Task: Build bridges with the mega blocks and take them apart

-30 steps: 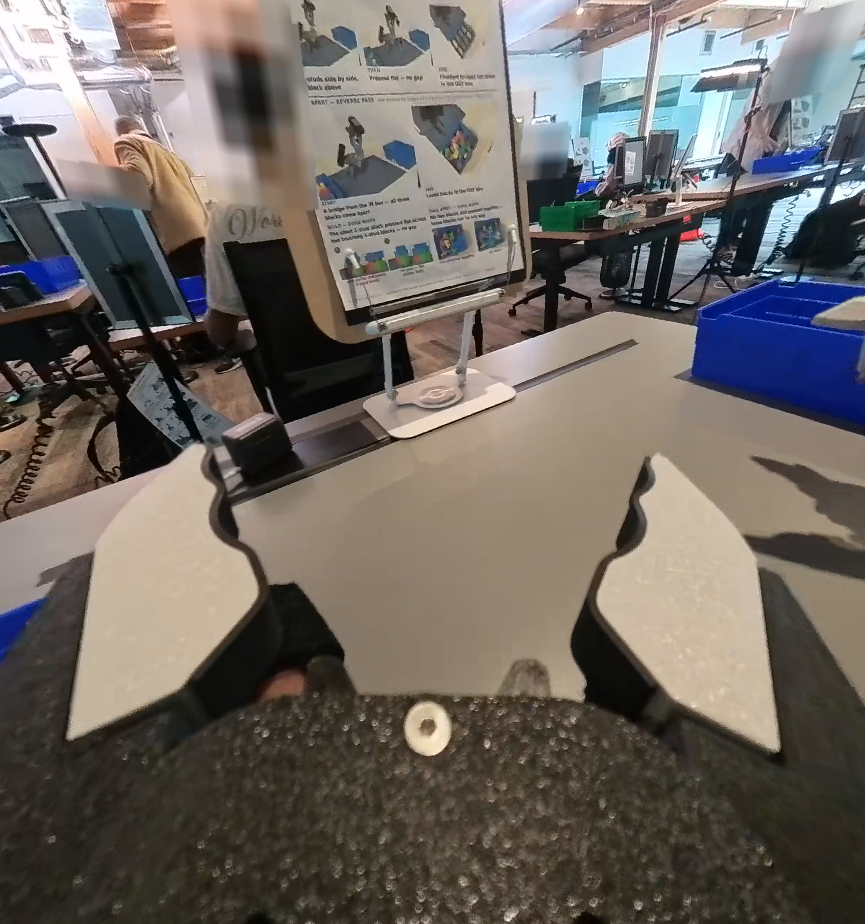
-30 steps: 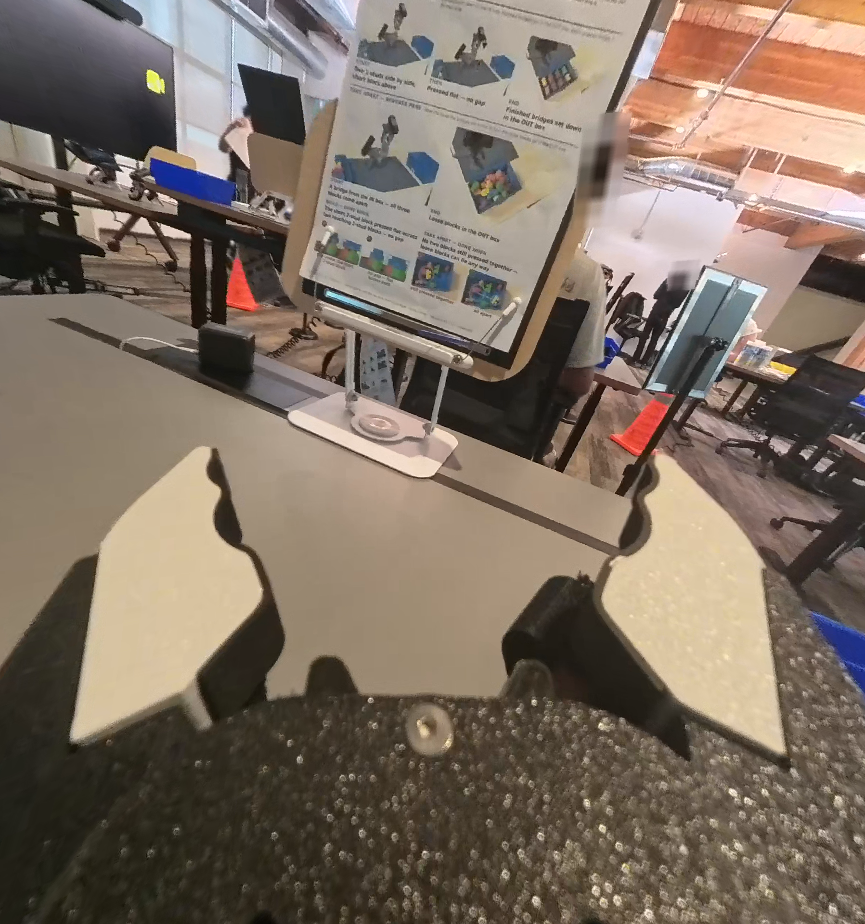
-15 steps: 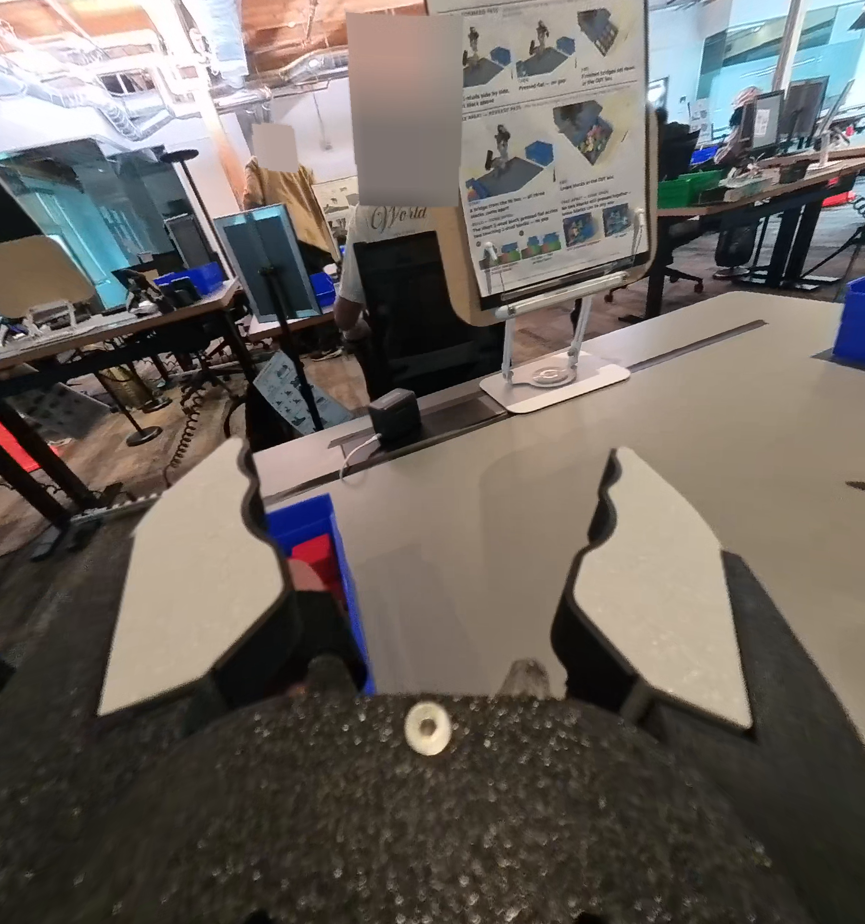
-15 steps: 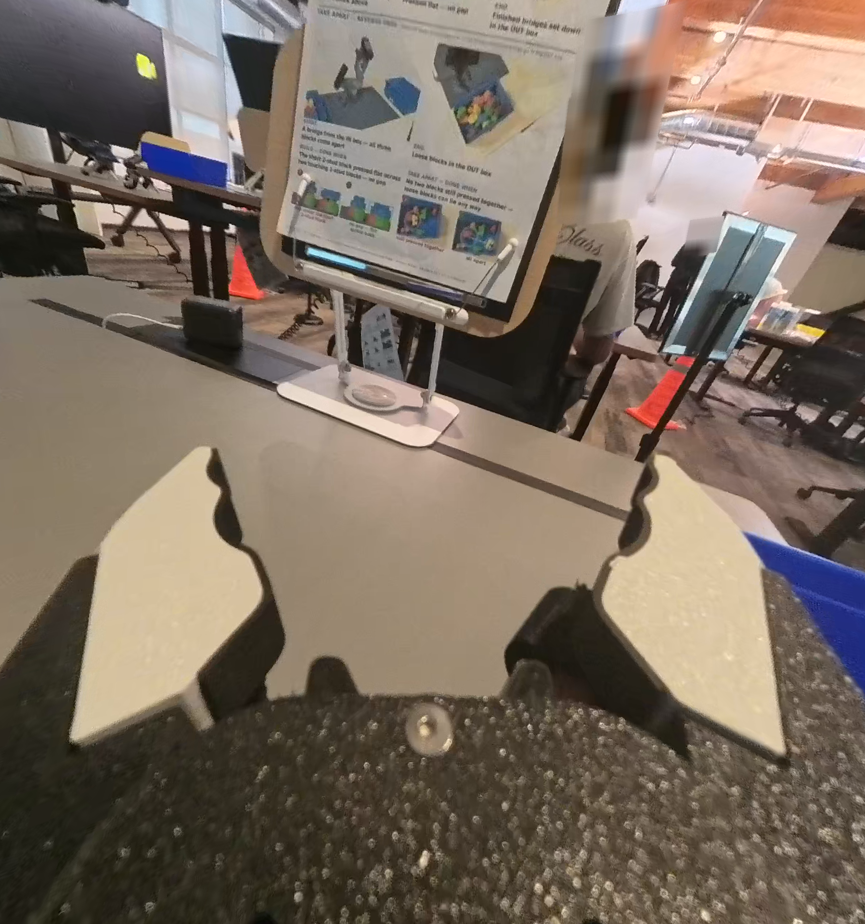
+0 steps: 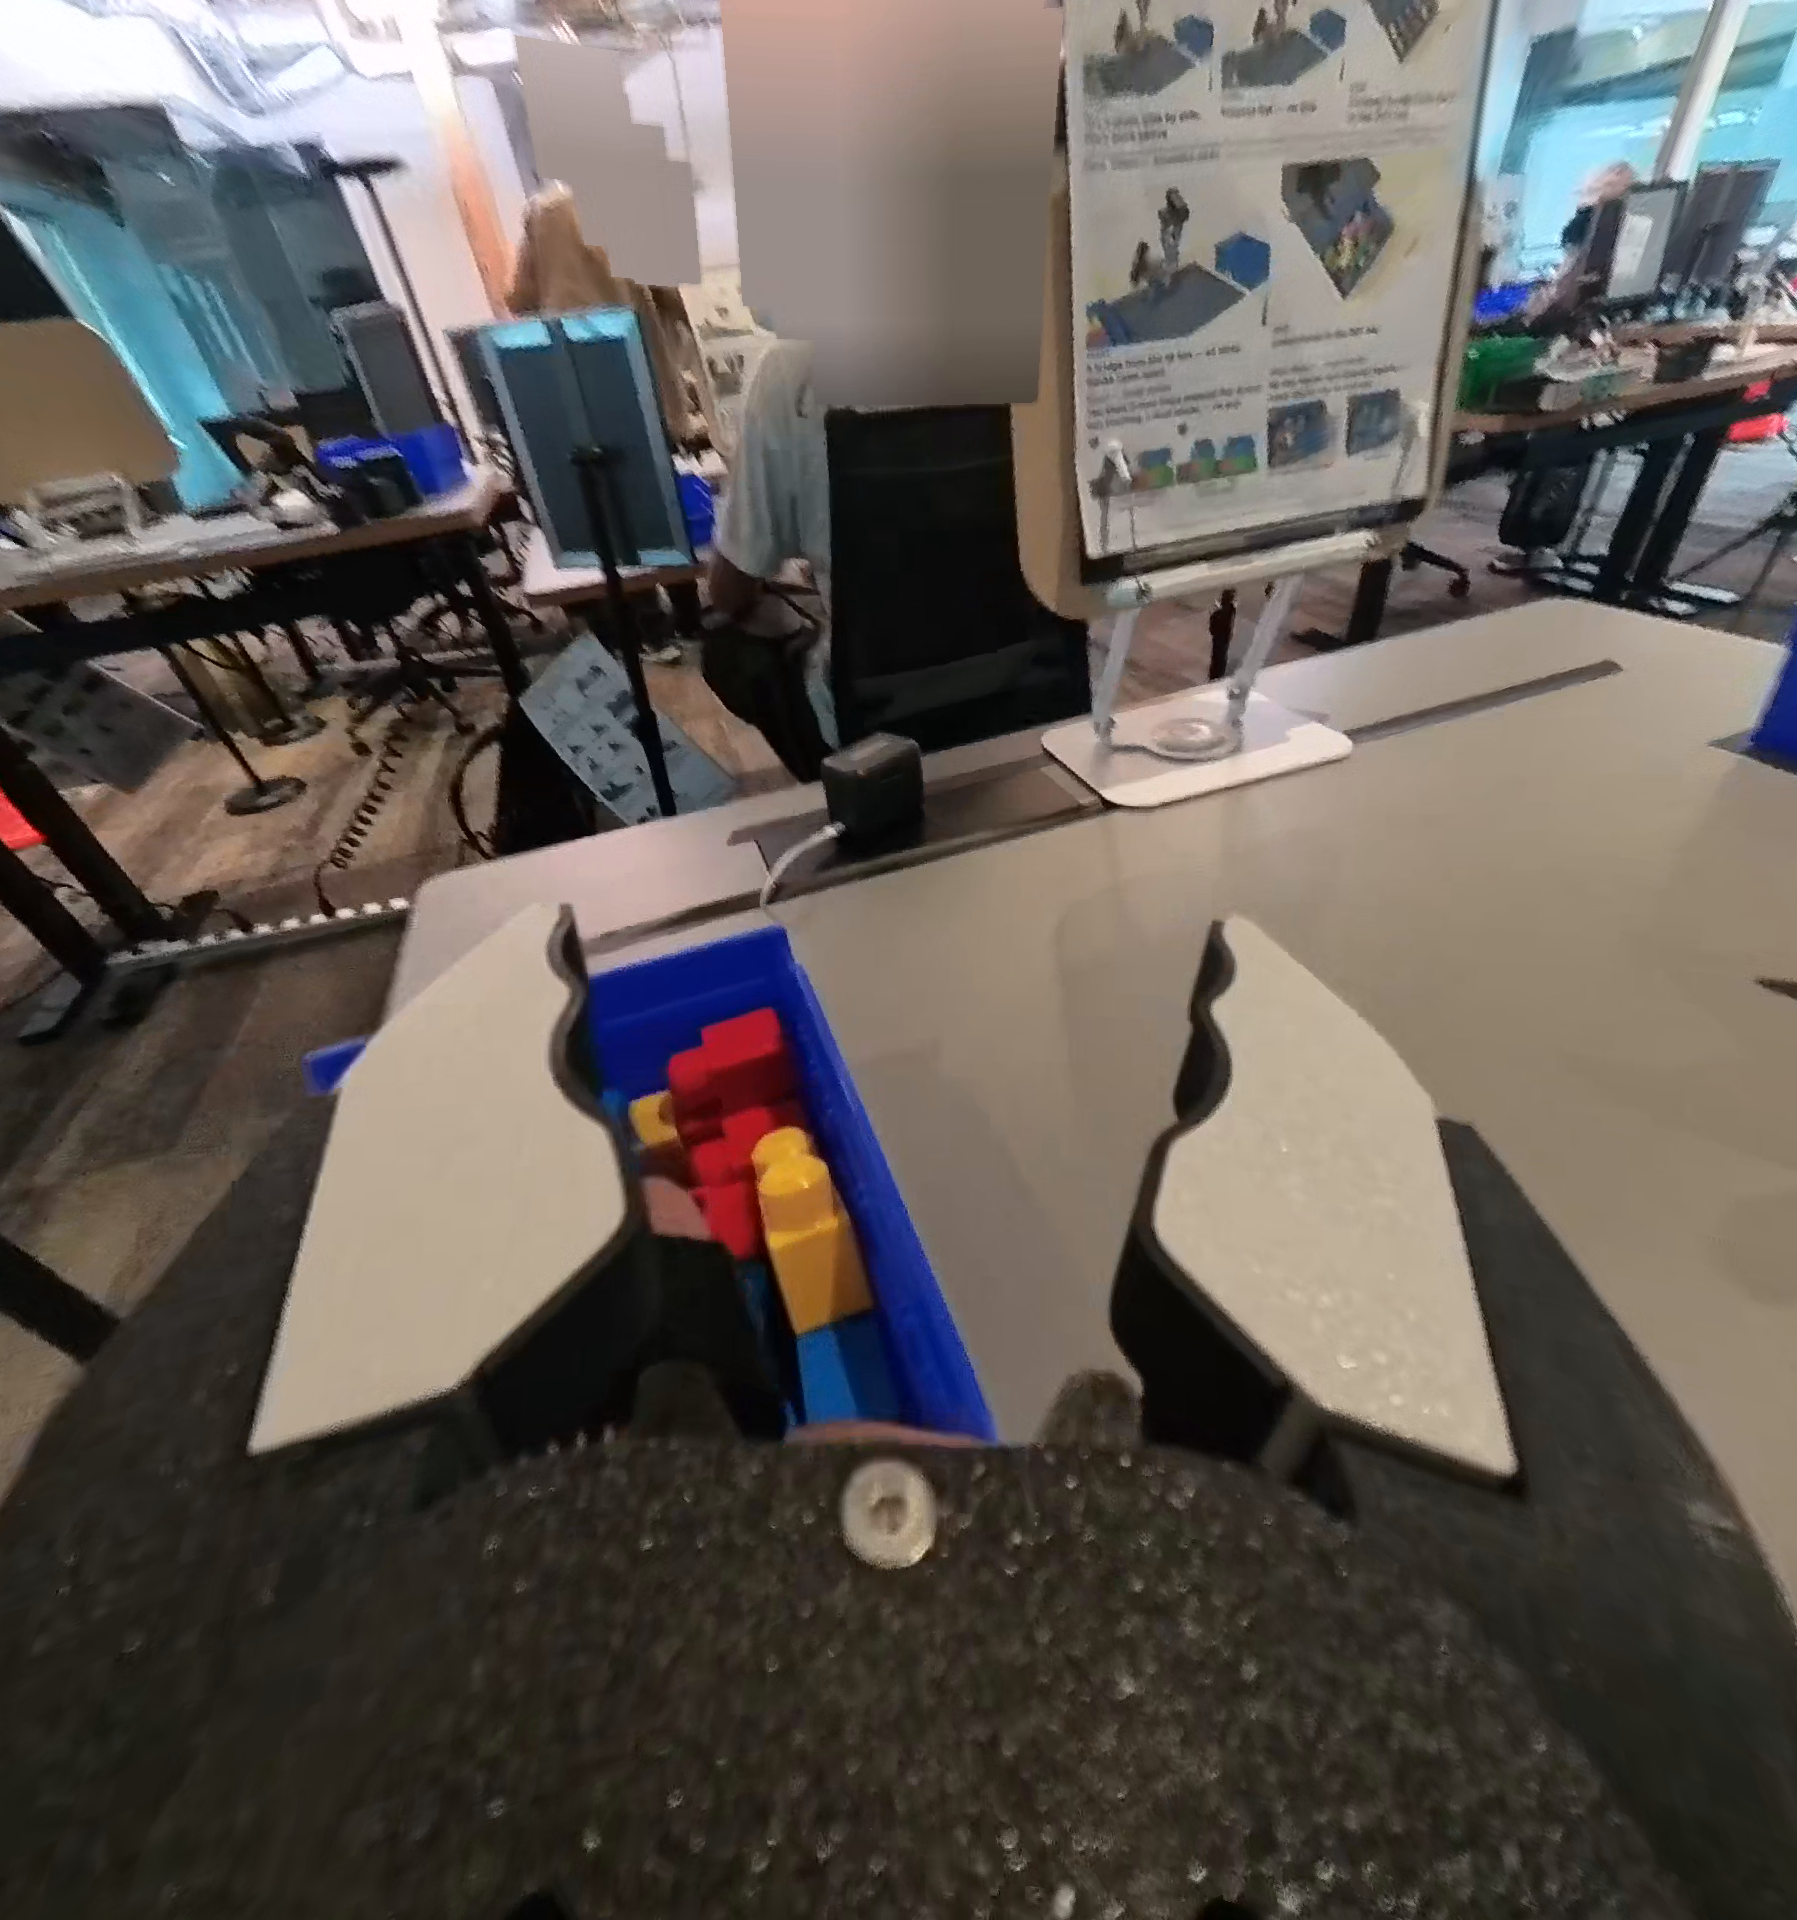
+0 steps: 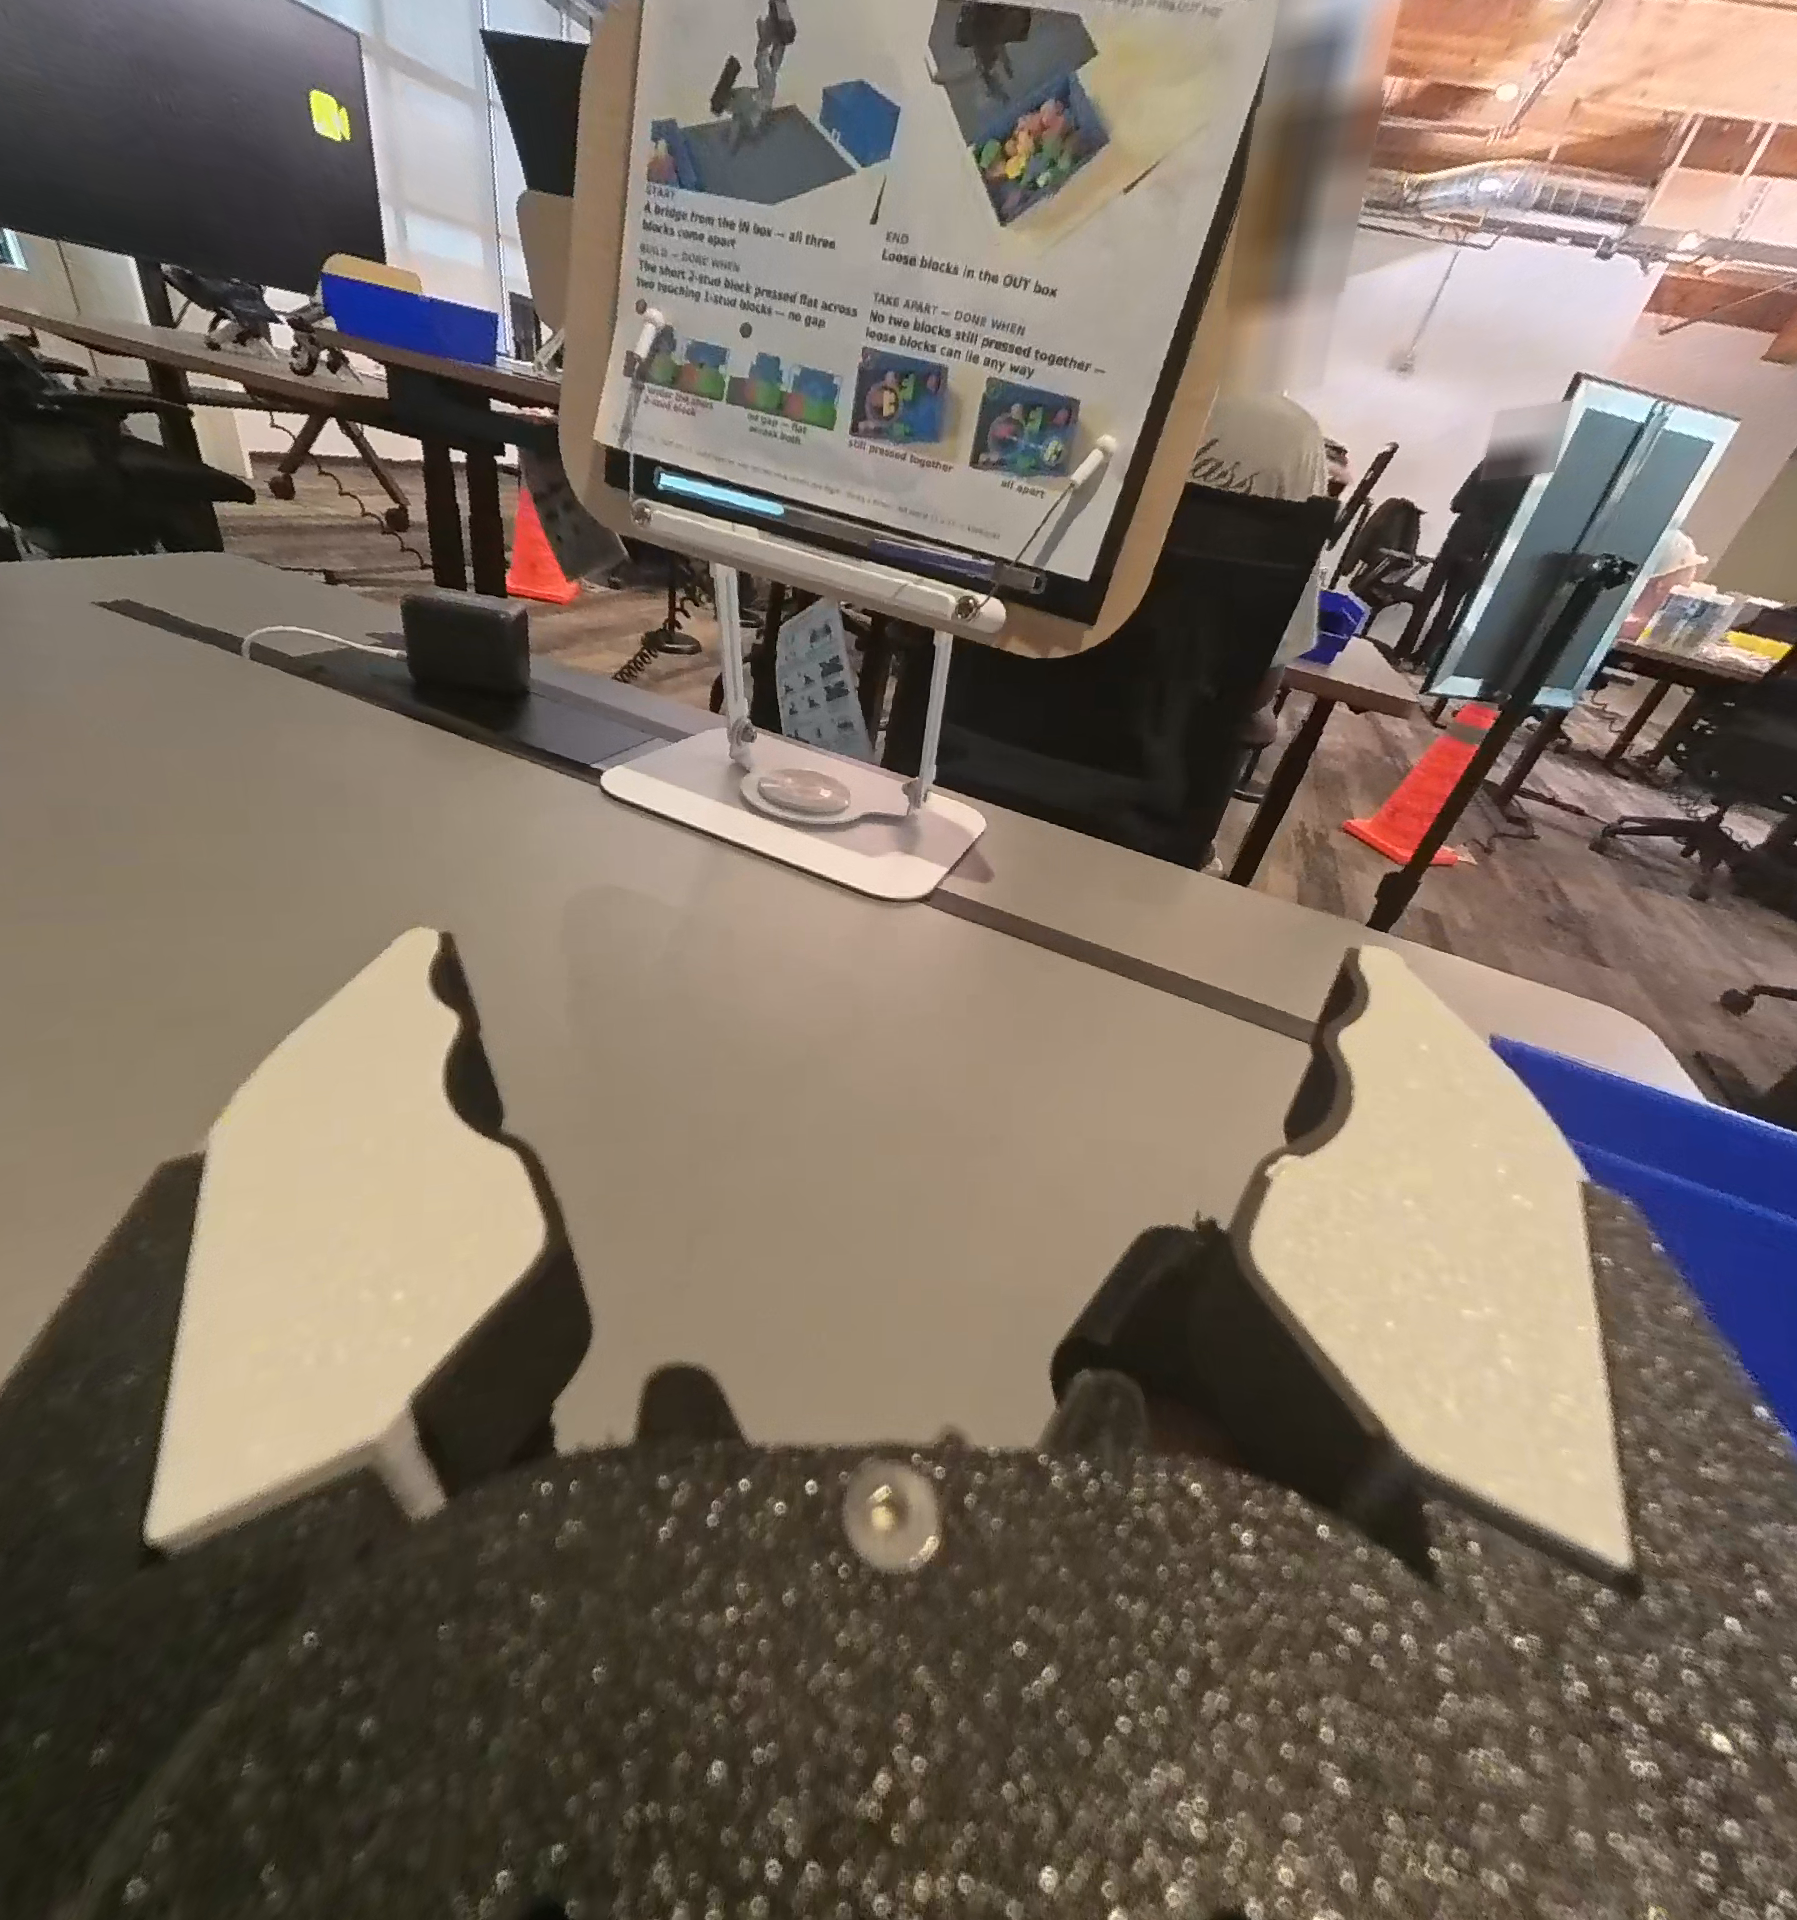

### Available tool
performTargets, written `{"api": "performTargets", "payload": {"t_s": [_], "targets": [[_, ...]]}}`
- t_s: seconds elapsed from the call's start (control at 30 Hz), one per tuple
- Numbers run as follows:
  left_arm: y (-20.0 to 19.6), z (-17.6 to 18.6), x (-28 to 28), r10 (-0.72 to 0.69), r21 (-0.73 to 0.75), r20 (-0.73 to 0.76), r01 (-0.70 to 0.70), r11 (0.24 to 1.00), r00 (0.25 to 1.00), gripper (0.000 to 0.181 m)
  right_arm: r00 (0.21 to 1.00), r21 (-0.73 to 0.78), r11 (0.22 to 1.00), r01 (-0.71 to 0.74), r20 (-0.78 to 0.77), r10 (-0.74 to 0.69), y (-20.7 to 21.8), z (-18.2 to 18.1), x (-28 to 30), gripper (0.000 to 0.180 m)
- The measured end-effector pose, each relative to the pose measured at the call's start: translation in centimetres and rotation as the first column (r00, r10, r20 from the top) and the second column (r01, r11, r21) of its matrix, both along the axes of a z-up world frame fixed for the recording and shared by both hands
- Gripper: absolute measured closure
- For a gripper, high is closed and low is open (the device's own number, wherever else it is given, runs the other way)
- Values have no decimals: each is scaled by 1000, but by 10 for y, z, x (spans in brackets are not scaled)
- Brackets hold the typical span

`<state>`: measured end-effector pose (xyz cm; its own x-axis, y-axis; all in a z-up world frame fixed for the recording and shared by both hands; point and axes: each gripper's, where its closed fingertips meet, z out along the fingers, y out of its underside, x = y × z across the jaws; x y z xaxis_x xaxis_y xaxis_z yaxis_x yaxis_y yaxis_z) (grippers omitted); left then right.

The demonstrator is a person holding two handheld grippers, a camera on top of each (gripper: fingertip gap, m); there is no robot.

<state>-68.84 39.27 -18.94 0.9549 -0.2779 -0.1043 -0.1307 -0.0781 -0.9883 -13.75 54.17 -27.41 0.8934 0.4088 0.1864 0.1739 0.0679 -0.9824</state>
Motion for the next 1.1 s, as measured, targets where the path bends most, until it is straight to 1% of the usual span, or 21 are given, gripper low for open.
{"api": "performTargets", "payload": {"t_s": [0.07, 0.13, 0.27, 0.33, 0.43, 0.53, 0.63, 0.73, 0.83, 0.9, 0.97, 1.0, 1.03, 1.1], "targets": [[2, -11, 14, -60, -67, 10, 60, 996, 998, 69, 1000, 2, 1000, -2, -1, 2, -1, 1, 0, 33], [5, -22, 36, -140, -131, 40, 145, 981, 989, 64, 1000, 0, 1000, -7, -6, 7, -1, 0, -1, 33], [5, -28, 94, -310, -170, 108, 325, 930, 945, 62, 1000, -7, 1000, -13, -6, 13, -1, -1, -2, 33], [7, -29, 115, -350, -183, 109, 365, 913, 930, 60, 1000, -8, 1000, -15, -6, 15, -2, -1, -3, 33], [12, -39, 137, -372, -249, 119, 390, 887, 921, 57, 1000, -9, 1000, -20, -7, 20, -3, -1, -3, 33], [17, -52, 145, -346, -329, 130, 370, 869, 929, 58, 1000, -12, 1000, -25, -11, 25, -4, -1, -3, 33], [22, -60, 140, -299, -353, 78, 307, 884, 951, 57, 999, -10, 999, -30, -13, 30, -5, 0, -4, 33], [25, -60, 124, -229, -373, 58, 233, 898, 972, 59, 999, -13, 999, -35, -17, 35, -5, 0, -4, 33], [31, -56, 90, -111, -389, 22, 111, 914, 994, 45, 999, -17, 999, -41, -20, 40, -6, 0, -5, 33], [34, -56, 67, -46, -416, 4, 44, 908, 999, 34, 999, -18, 999, -42, -22, 42, -6, 0, -5, 33], [35, -59, 46, -3, -475, 8, 7, 880, 1000, 34, 999, -20, 999, -46, -27, 45, -6, -1, -5, 33], [35, -62, 38, -5, -514, 22, 15, 858, 1000, 34, 999, -22, 999, -47, -28, 46, -6, -1, -5, 33], [33, -64, 34, -24, -552, 55, 51, 832, 998, 42, 999, -24, 999, -48, -27, 47, -6, -1, -6, 33], [29, -63, 31, -70, -599, 170, 159, 785, 983, 79, 999, -26, 998, -48, -26, 48, -6, -2, -6, 33]]}}
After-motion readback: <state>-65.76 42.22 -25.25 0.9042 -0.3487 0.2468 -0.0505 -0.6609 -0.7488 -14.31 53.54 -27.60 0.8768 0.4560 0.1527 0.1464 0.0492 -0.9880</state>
